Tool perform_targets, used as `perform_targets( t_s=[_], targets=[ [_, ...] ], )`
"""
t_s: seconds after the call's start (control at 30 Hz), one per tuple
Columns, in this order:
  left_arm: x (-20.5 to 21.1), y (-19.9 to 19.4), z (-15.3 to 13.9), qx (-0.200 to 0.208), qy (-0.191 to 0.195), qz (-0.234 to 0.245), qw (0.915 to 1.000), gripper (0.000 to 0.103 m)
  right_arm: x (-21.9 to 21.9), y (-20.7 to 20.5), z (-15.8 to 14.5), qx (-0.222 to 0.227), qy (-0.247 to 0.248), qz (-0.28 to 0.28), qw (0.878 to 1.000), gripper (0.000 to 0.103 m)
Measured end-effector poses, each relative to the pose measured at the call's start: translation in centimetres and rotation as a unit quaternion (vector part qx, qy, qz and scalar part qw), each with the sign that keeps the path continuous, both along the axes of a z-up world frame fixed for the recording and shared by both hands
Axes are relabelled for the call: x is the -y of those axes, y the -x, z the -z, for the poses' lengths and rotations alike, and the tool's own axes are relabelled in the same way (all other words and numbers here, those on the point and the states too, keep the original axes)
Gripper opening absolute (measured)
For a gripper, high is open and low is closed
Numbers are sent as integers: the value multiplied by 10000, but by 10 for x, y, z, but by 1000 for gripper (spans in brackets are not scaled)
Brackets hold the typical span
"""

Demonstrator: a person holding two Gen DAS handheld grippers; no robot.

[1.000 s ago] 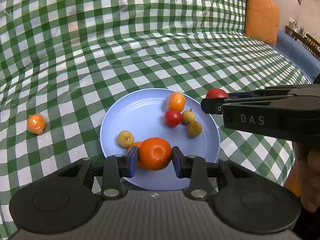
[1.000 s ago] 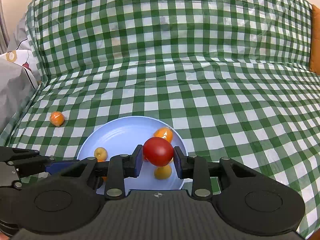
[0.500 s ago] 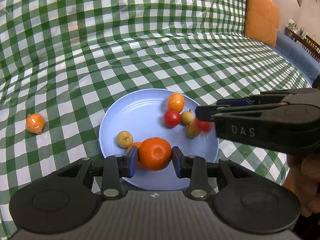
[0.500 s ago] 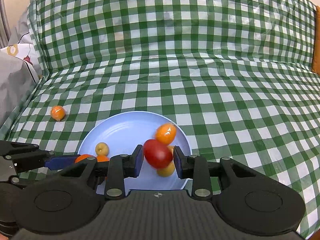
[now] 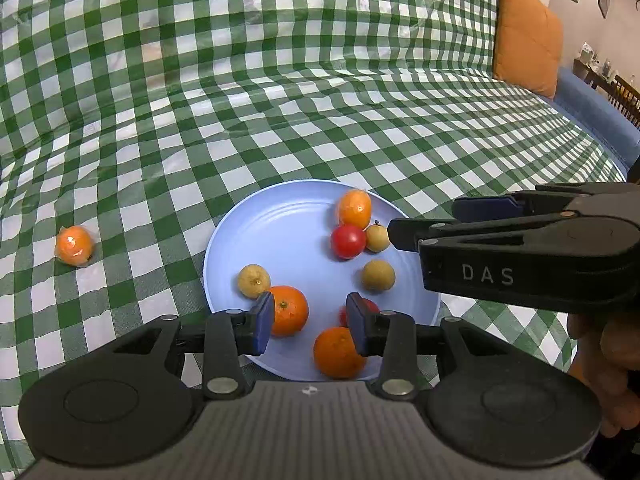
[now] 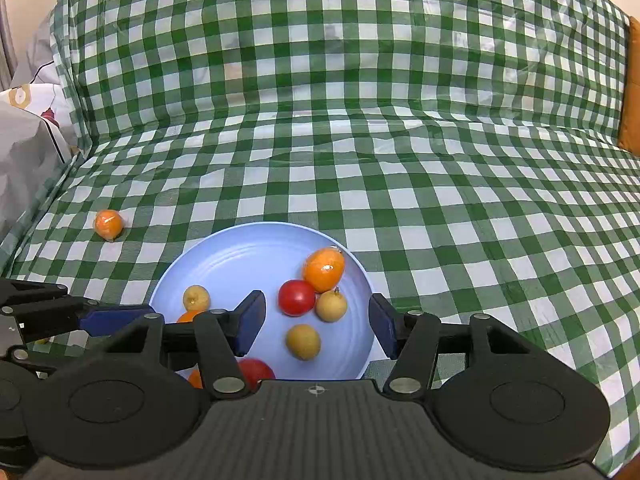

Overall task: Organize fruits
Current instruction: 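Open the left gripper dropping the mandarin while the right releases the tomato, then grasp a yellow plum with the left gripper while the right grasps the netted orange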

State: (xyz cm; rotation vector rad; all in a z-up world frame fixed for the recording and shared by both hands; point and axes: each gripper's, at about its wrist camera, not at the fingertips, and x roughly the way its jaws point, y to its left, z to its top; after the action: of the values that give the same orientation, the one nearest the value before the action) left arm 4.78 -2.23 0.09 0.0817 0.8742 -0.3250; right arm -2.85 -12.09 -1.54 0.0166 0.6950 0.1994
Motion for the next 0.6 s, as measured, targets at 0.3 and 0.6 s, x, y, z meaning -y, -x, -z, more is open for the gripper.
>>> perform_targets(
  t_s=[0.3,0.6],
  targets=[
    [-1,0,1,-2,-15,-39,10000,44,-1,0,-1,17,33,21,10000,62],
    [-6,3,0,4,-111,-122,9999,44,-1,1,0,37,66,44,10000,65]
  ],
)
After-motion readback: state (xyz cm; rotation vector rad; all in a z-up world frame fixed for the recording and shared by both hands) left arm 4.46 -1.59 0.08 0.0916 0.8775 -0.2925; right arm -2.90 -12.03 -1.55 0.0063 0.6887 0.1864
